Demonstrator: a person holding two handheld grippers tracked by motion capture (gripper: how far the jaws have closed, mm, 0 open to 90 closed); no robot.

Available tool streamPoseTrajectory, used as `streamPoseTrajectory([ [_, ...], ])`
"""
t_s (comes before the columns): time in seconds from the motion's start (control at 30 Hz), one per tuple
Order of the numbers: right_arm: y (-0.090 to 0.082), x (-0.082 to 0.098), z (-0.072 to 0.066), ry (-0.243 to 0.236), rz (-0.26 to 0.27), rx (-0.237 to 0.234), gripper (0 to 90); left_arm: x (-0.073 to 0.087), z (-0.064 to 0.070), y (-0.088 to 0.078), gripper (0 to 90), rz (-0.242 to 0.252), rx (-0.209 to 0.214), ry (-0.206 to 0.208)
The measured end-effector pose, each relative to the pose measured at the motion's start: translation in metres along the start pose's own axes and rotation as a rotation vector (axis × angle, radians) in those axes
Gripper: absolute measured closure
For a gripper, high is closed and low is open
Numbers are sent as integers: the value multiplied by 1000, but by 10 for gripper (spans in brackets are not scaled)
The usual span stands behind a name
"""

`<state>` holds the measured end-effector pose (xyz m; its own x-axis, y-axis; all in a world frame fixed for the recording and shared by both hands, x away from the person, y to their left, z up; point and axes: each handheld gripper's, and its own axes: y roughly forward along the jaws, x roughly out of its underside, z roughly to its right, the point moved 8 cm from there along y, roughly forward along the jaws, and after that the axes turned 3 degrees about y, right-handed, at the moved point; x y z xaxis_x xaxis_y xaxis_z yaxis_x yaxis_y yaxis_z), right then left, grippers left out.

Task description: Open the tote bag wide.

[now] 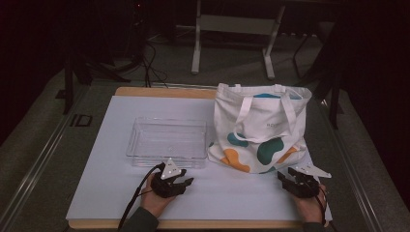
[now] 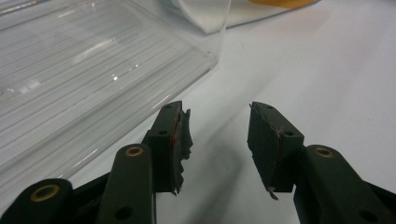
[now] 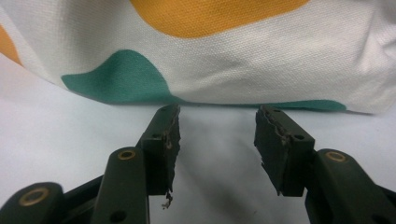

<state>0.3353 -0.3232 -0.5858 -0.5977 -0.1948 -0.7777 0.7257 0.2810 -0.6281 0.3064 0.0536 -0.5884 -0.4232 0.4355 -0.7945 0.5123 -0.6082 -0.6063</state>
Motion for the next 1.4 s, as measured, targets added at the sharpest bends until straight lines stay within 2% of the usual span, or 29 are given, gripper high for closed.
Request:
streamPoseTrajectory([
  [0.13, -1, -1, 1, 16, 12, -2, 493, 0, 1, 0, 563, -4, -4, 8],
  [0.2, -1, -1, 1, 15, 13, -1, 493, 0, 2, 1, 598, -11, 3, 20],
  [0.3, -1, -1, 2, 11, 12, 4, 488, 0, 4, 2, 602, -16, 4, 39],
  [0.53, -1, -1, 2, 15, 10, 20, 513, 0, 5, 2, 618, -19, 10, 47],
  [0.63, -3, -1, 2, 17, 17, 15, 513, 0, 8, 1, 622, -17, 18, 88],
  [0.73, -3, -1, 0, 3, 15, 22, 519, 0, 9, 1, 614, -20, 14, 95],
  [0.8, -3, 0, -2, -3, 10, 22, 526, -2, 12, 0, 611, -4, 31, 82],
  [1.0, -7, -2, -9, -7, 7, 0, 573, -8, 23, -6, 623, -1, 57, 120],
  [1.1, -10, -6, -12, -3, 9, -14, 590, -13, 24, -9, 620, 7, 69, 110],
  [1.17, -12, -9, -12, -5, 13, -21, 592, -16, 26, -12, 622, 7, 99, 92],
  [1.27, -17, -15, -11, 0, 21, -25, 603, -20, 29, -14, 629, 14, 116, 93],
  [1.4, -22, -24, -10, -7, 34, -26, 639, -28, 30, -18, 619, 19, 114, 91],
])
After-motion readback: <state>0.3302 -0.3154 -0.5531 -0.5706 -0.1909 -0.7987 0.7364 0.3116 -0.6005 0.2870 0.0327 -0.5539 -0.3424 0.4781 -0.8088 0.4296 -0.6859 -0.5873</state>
